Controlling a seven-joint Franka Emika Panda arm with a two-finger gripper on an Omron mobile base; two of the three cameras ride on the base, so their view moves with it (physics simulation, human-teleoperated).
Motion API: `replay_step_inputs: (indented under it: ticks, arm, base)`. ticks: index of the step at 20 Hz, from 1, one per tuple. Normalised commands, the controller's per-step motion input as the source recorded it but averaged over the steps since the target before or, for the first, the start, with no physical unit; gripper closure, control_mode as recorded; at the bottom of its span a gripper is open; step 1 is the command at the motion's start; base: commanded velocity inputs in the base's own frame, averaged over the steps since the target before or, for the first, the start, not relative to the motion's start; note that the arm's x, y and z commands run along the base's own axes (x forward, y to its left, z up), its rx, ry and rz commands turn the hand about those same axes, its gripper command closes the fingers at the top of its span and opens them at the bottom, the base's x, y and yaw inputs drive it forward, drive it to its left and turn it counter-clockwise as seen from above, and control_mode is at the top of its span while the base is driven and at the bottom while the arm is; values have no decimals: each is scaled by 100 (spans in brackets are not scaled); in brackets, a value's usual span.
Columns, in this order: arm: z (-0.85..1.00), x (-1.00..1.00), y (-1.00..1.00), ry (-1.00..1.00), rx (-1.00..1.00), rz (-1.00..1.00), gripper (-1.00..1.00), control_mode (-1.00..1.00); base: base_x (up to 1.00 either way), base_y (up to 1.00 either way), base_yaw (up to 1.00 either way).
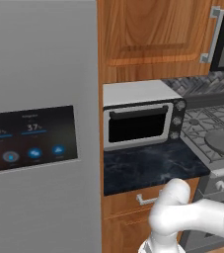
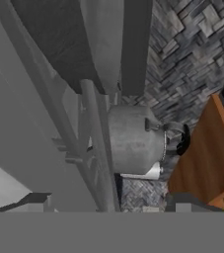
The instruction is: Pick the pan from the cabinet and place it on the stove. Then turn on the stove burner for the pan.
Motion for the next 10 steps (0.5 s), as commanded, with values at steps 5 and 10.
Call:
replay_step_inputs:
  ticks: [5,10]
  arm:
    - [0,-8,24,-2,0,0,-100,-100]
    - [18,-49,20,-6,0,-1,-100,-100]
  base:
    - [0,0,0]
    - [0,0,0]
